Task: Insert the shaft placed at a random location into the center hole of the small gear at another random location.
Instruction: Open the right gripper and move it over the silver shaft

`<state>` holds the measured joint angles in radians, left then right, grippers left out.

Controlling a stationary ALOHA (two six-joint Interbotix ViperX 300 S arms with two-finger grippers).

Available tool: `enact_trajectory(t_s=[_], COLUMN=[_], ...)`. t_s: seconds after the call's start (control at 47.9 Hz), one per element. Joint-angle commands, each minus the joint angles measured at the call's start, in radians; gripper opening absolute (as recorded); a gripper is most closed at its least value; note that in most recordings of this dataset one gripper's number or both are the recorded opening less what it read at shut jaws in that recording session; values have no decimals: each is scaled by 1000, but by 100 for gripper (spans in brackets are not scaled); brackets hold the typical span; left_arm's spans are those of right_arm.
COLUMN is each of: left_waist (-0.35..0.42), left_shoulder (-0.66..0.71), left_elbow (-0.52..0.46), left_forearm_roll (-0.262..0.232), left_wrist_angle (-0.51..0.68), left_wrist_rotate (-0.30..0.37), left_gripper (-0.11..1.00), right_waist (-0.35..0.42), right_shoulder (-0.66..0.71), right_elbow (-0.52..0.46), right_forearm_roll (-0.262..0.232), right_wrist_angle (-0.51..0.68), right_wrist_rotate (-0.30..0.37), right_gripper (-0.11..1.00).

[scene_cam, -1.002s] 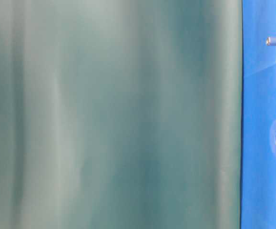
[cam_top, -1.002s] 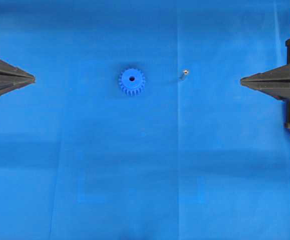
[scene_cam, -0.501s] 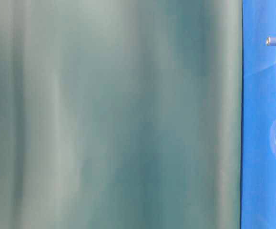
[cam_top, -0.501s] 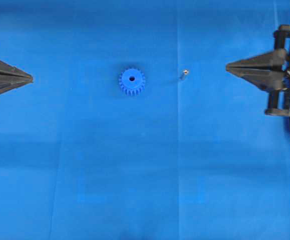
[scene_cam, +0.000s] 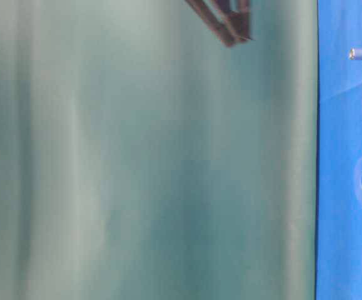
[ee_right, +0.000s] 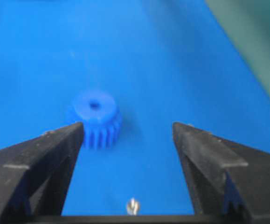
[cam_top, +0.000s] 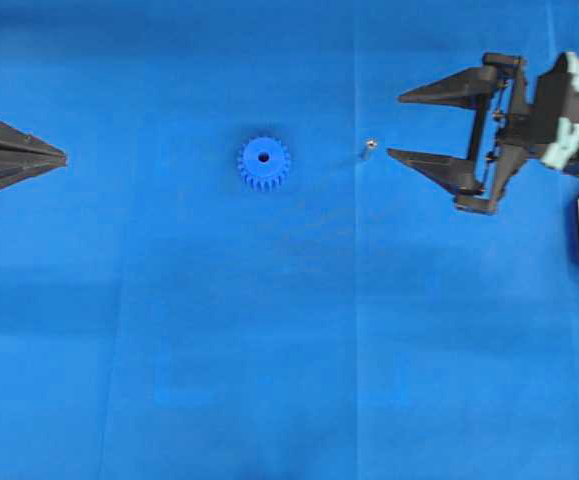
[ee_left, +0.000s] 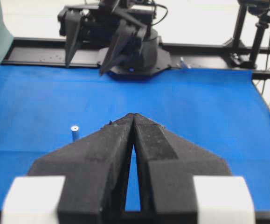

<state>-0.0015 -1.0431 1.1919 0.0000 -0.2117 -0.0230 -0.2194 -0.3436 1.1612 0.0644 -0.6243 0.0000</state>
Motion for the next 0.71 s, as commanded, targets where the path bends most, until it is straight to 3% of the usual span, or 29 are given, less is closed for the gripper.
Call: enact_trajectory(t_s=[0.0, 0.23, 0.689], left_waist=[2, 11, 26], left_shoulder=[3, 3, 3], left_elbow=[-11, -9, 3], left_forearm_roll=[2, 2, 2], left_wrist_angle=[-5, -3, -2], left_wrist_rotate=[-2, -2, -2], left_gripper=[0, 0, 0], right_waist=[-5, -5, -5], right_shoulder=[63, 235, 400], right_elbow=[-12, -15, -66], right_forearm_roll=[21, 78, 78], right_wrist_angle=[-48, -141, -176], right_wrist_rotate=[2, 21, 78], right_gripper=[66, 65, 65])
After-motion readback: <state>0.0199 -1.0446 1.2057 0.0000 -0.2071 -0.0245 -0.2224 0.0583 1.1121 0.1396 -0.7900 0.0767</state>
